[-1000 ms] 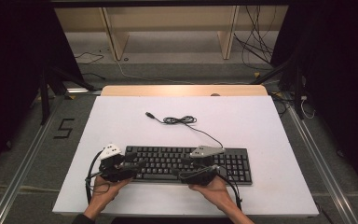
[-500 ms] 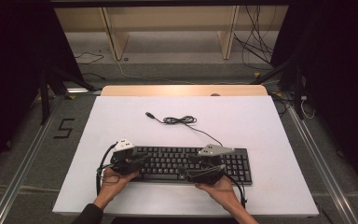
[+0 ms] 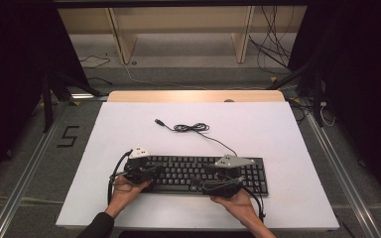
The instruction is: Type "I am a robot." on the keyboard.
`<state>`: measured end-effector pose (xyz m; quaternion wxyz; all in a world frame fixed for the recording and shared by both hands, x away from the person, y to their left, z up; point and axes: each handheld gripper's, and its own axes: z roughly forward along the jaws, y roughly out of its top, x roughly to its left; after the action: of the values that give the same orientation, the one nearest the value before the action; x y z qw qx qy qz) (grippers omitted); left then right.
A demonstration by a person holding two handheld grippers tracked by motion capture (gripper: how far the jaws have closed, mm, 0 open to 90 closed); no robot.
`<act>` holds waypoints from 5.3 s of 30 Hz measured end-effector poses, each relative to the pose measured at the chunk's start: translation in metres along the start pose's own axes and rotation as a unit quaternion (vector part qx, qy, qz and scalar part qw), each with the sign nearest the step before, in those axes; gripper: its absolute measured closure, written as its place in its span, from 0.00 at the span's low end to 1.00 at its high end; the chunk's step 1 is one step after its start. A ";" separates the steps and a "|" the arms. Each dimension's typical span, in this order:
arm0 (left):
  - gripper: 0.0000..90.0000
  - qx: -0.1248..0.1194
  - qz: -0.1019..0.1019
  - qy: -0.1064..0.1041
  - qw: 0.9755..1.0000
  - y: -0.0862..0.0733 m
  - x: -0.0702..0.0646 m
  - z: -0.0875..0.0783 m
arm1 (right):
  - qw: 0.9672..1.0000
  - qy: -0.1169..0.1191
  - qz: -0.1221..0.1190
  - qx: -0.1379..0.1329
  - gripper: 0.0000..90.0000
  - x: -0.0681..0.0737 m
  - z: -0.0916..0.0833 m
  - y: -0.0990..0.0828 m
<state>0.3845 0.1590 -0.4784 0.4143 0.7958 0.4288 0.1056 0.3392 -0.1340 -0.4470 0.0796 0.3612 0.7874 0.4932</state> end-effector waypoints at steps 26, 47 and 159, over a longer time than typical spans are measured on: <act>0.82 -0.022 -0.014 -0.009 1.000 0.001 0.005 -0.012 | 1.000 -0.003 0.001 0.003 0.40 0.000 0.003 0.000; 0.43 -0.073 -0.028 -0.032 0.996 -0.008 -0.001 -0.042 | 1.000 -0.015 -0.004 0.021 0.47 -0.006 0.020 0.005; 0.33 -0.122 -0.033 -0.014 0.992 -0.036 0.002 -0.071 | 0.996 0.015 -0.033 0.079 1.00 0.022 0.081 0.015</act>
<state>0.3273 0.2107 -0.4609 0.5174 0.7260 0.4331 0.1326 0.3690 -0.0577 -0.4700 0.0553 0.3332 0.8364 0.4318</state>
